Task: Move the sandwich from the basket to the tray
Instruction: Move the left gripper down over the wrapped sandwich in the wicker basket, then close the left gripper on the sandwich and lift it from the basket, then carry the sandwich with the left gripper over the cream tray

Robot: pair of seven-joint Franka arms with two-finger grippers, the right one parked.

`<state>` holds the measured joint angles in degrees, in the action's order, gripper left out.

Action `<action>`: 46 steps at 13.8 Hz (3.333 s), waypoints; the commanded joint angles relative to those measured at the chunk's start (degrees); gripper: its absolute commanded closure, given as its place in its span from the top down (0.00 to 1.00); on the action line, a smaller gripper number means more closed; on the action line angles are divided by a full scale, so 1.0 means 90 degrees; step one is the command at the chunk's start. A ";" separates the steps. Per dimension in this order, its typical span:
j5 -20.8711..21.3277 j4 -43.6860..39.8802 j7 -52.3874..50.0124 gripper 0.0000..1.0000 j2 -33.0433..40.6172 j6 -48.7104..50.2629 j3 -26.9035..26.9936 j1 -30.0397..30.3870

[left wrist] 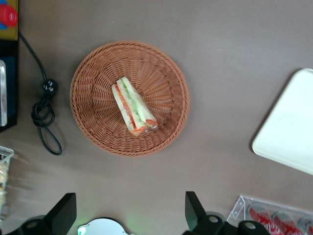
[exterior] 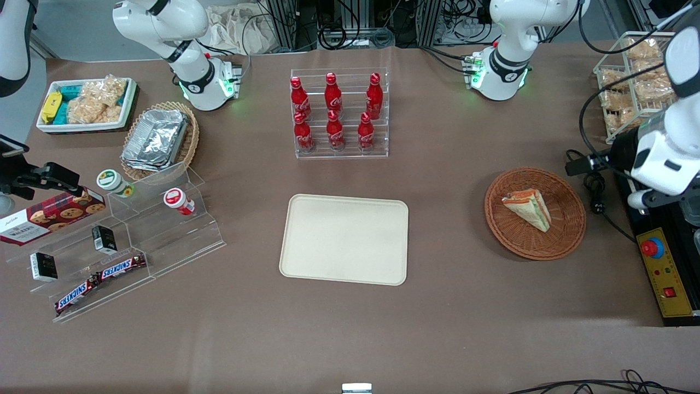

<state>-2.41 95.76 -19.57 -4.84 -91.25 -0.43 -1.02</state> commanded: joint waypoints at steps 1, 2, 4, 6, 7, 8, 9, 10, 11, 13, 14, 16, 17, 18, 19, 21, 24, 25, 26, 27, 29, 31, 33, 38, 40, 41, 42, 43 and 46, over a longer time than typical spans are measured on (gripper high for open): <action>0.0033 0.1230 -0.0714 1.00 0.0245 -0.1029 -0.0030 0.0084; 0.0043 0.1747 -0.1007 1.00 0.0303 -0.1536 -0.0030 0.0084; 0.0043 0.2628 -0.1641 1.00 0.0304 -0.2610 -0.0050 0.0084; 0.0043 0.3243 -0.2267 1.00 0.0129 -0.3596 -0.0060 0.0084; 0.0043 0.3450 -0.2472 1.00 -0.0017 -0.3998 -0.0060 0.0084; 0.0043 0.3490 -0.2677 1.00 -0.0270 -0.4186 -0.0050 0.0084; 0.0043 0.3491 -0.2863 1.00 -0.0475 -0.4323 -0.0050 0.0075; 0.0043 0.3500 -0.2991 1.00 -0.0622 -0.4460 -0.0050 0.0074; 0.0043 0.3520 -0.3069 1.00 -0.0759 -0.4558 -0.0050 0.0074; 0.0043 0.3510 -0.3099 1.00 -0.1013 -0.4714 -0.0040 0.0074; 0.0043 0.3510 -0.3099 0.99 -0.1130 -0.4812 -0.0040 0.0074; 0.0043 0.3501 -0.3099 0.74 -0.1287 -0.4890 -0.0031 0.0084; 0.0043 0.3501 -0.3099 0.47 -0.1298 -0.4891 -0.0030 0.0084; 0.0043 0.3501 -0.3099 0.26 -0.1307 -0.4891 -0.0030 0.0084; 0.0043 0.3501 -0.3090 0.06 -0.1288 -0.4891 -0.0030 0.0084; 0.0063 0.3481 -0.2993 0.00 -0.1181 -0.4813 -0.0030 0.0084; 0.0248 0.3219 -0.2478 0.00 -0.0451 -0.3821 -0.0089 -0.0003; 0.0229 0.3024 -0.2078 0.00 -0.0226 -0.3391 -0.0128 -0.0033; 0.0161 0.2780 -0.1823 0.00 -0.0117 -0.3097 -0.0273 -0.0062; 0.0131 0.2575 -0.1646 0.00 -0.0106 -0.2959 -0.0507 -0.0072; -0.0257 0.2204 -0.1605 0.00 -0.0232 -0.3112 -0.1257 -0.0072; -0.0173 0.2046 -0.1586 0.00 -0.0505 -0.3512 -0.2126 -0.0101; 0.0226 0.2045 -0.1586 0.00 -0.0779 -0.4009 -0.2607 -0.0256; 0.0919 0.1491 -0.1703 0.00 -0.2037 -0.4958 -0.2667 -0.1166; 0.1116 0.1353 -0.1586 0.00 -0.2516 -0.5784 -0.2667 -0.1166; 0.1291 0.1265 -0.1586 0.00 -0.2741 -0.6099 -0.2667 -0.1185; 0.1564 0.1100 -0.1586 0.00 -0.2985 -0.6160 -0.2667 -0.1253; 0.1866 0.0895 -0.1624 0.00 -0.3200 -0.6160 -0.2667 -0.1283; 0.2113 0.0659 -0.1693 0.14 -0.3602 -0.6170 -0.2667 -0.1283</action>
<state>14.74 104.77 -34.31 -34.72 -146.94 -24.55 -11.85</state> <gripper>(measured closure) 0.802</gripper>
